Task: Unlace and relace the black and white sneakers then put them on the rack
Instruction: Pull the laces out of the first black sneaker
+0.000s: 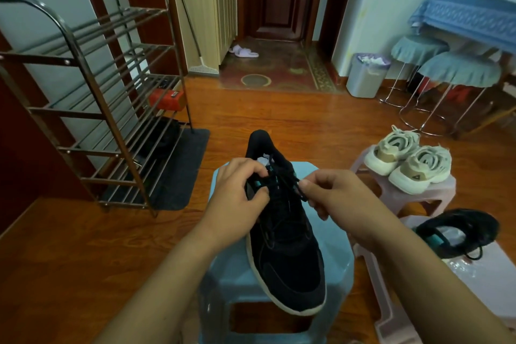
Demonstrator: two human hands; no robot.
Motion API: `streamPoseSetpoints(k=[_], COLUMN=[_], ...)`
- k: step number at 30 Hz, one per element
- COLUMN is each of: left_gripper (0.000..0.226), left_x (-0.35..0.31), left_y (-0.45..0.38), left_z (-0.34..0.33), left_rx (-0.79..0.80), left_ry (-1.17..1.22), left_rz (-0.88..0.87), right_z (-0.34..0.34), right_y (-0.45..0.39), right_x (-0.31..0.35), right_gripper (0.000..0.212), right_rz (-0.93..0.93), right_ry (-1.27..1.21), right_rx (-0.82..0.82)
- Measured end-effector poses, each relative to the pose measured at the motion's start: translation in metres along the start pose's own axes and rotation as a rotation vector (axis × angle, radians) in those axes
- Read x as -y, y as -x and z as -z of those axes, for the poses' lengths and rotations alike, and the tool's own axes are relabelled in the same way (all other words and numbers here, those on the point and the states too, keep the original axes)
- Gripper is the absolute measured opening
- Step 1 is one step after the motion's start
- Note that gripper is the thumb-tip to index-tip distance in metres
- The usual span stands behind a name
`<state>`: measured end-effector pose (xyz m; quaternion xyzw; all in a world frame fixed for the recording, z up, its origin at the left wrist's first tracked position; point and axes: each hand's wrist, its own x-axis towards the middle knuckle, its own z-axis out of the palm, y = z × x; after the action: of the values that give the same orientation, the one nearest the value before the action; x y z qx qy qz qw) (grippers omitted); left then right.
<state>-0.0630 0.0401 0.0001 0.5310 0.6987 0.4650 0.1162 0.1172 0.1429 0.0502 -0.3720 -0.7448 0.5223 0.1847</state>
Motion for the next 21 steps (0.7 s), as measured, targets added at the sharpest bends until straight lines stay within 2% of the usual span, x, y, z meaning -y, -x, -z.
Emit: streamPoseSetpoints(k=[3, 5, 9, 11, 12, 13, 15, 16, 18, 21], left_gripper=[0.019, 0.014, 0.015, 0.015, 0.015, 0.016, 0.016, 0.016, 0.016, 0.016], left_x=[-0.004, -0.005, -0.007, -0.009, -0.01, -0.011, -0.011, -0.012, -0.013, -0.011], left_y=[0.0, 0.0, -0.001, 0.001, 0.002, 0.004, 0.006, 0.006, 0.006, 0.004], left_z=[0.001, 0.0, 0.005, 0.01, 0.012, 0.014, 0.013, 0.012, 0.008, -0.001], left_rx=[0.02, 0.036, 0.103, 0.115, 0.11, 0.098, 0.068, 0.064, 0.073, 0.081], left_ry=[0.033, 0.023, 0.032, 0.111, 0.155, 0.193, 0.249, 0.265, 0.258, 0.248], left_rz=[0.001, -0.014, -0.01, 0.035, 0.059, 0.085, 0.13, 0.138, 0.129, 0.085], right_z=[-0.001, 0.004, 0.041, 0.058, 0.059, 0.055, 0.032, 0.018, -0.006, -0.03], right_y=[0.0, -0.006, -0.015, -0.021, -0.026, -0.031, -0.029, -0.024, -0.012, -0.001], right_x=[0.012, 0.025, 0.055, 0.05, 0.04, 0.029, 0.01, 0.003, 0.002, 0.017], right_gripper=[0.027, 0.027, 0.016, 0.013, 0.012, 0.018, 0.031, 0.031, 0.028, 0.031], right_rz=[-0.001, 0.084, 0.362, 0.418, 0.369, 0.257, -0.006, -0.072, -0.029, 0.156], right_ry=[-0.345, -0.541, -1.27, -1.467, -1.428, -1.285, -0.668, -0.351, 0.046, 0.363], right_rx=[0.116, 0.112, -0.014, -0.123, -0.176, -0.228, -0.273, -0.259, -0.232, -0.238])
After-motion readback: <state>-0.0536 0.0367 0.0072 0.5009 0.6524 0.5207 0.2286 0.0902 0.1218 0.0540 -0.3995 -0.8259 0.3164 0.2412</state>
